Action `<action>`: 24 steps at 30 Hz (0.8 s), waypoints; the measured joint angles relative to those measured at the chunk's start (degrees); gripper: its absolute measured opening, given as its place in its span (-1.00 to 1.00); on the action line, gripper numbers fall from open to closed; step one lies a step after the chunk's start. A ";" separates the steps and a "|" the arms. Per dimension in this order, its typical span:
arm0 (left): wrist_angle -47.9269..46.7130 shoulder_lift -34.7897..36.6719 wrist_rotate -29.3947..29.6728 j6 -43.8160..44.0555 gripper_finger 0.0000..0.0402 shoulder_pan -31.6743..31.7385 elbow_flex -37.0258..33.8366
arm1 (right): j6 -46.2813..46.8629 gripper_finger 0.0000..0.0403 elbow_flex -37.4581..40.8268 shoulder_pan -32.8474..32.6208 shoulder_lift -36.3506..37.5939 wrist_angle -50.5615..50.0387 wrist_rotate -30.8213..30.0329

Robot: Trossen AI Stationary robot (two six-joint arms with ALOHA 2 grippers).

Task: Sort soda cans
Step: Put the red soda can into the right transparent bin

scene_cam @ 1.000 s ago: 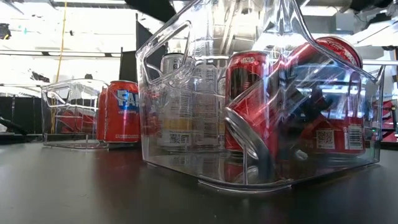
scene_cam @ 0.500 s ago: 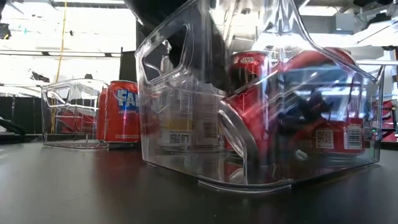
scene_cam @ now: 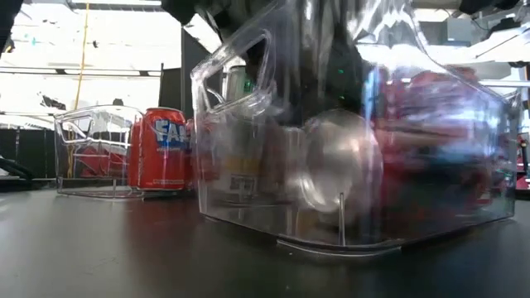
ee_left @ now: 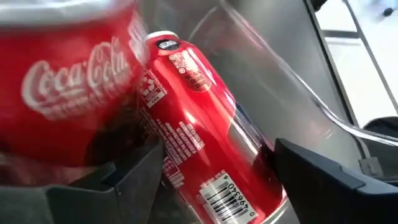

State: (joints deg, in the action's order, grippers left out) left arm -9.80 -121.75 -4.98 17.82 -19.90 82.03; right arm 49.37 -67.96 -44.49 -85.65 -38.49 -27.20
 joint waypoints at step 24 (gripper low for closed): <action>-7.75 -2.18 -2.52 7.37 0.46 0.98 3.02 | -1.22 0.27 0.00 0.00 0.00 -0.24 0.11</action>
State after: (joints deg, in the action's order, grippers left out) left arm -17.55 -123.94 -7.50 25.19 -18.92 85.06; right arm 48.15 -67.96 -44.49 -85.65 -38.74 -27.09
